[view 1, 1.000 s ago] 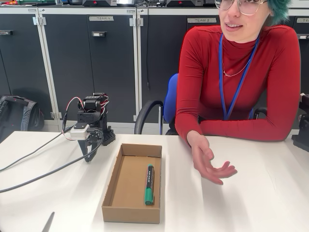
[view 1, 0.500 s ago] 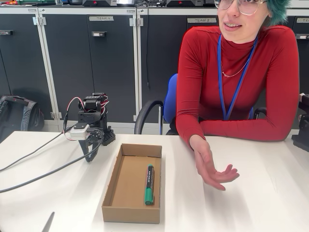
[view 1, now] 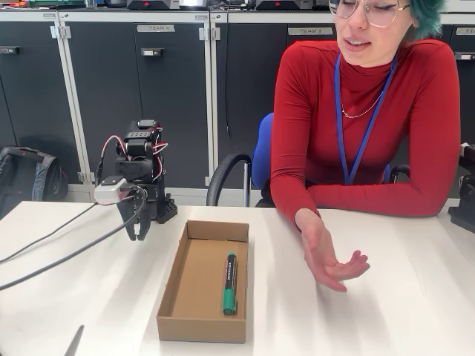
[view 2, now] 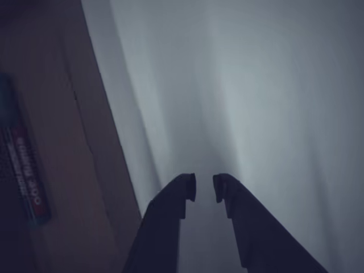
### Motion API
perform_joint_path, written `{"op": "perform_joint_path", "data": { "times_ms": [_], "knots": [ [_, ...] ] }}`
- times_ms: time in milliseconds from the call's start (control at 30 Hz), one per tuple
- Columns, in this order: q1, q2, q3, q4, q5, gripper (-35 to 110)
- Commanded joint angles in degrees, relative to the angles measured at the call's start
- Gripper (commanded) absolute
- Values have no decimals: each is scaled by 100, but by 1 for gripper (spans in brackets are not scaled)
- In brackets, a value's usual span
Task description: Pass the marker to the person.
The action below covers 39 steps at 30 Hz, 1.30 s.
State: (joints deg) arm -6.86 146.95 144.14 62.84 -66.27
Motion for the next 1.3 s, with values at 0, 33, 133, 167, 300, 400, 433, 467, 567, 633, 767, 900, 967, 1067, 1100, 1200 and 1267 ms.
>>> {"op": "perform_joint_path", "data": {
  "times_ms": [0, 33, 133, 167, 300, 400, 433, 467, 567, 633, 767, 900, 967, 1067, 1100, 1200, 1267],
  "knots": [
    [-26, -1679, -2276, -176, 563, 8],
    [-26, -2101, -2672, -264, 686, 8],
    [-88, -3261, -3586, -606, 958, 8],
    [-123, -3604, -3832, -756, 1046, 8],
    [-290, -4887, -4474, -1354, 1301, 7],
    [-536, -5660, -4869, -1529, 1573, 7],
    [-650, -5889, -5027, -1529, 1688, 7],
    [-782, -6073, -5177, -1477, 1837, 7],
    [-1266, -6442, -5713, -1081, 2259, 8],
    [-1652, -6530, -6135, -721, 2602, 8],
    [-2549, -6478, -7031, 272, 3199, 9],
    [-3331, -6346, -7339, 870, 3577, 9],
    [-3612, -6196, -7233, 888, 3691, 9],
    [-3797, -6161, -7040, 853, 3691, 9],
    [-3797, -6179, -6970, 773, 3639, 9],
    [-3744, -6196, -6820, 642, 3410, 9],
    [-3709, -6179, -6653, 571, 3146, 9]
  ]
}}
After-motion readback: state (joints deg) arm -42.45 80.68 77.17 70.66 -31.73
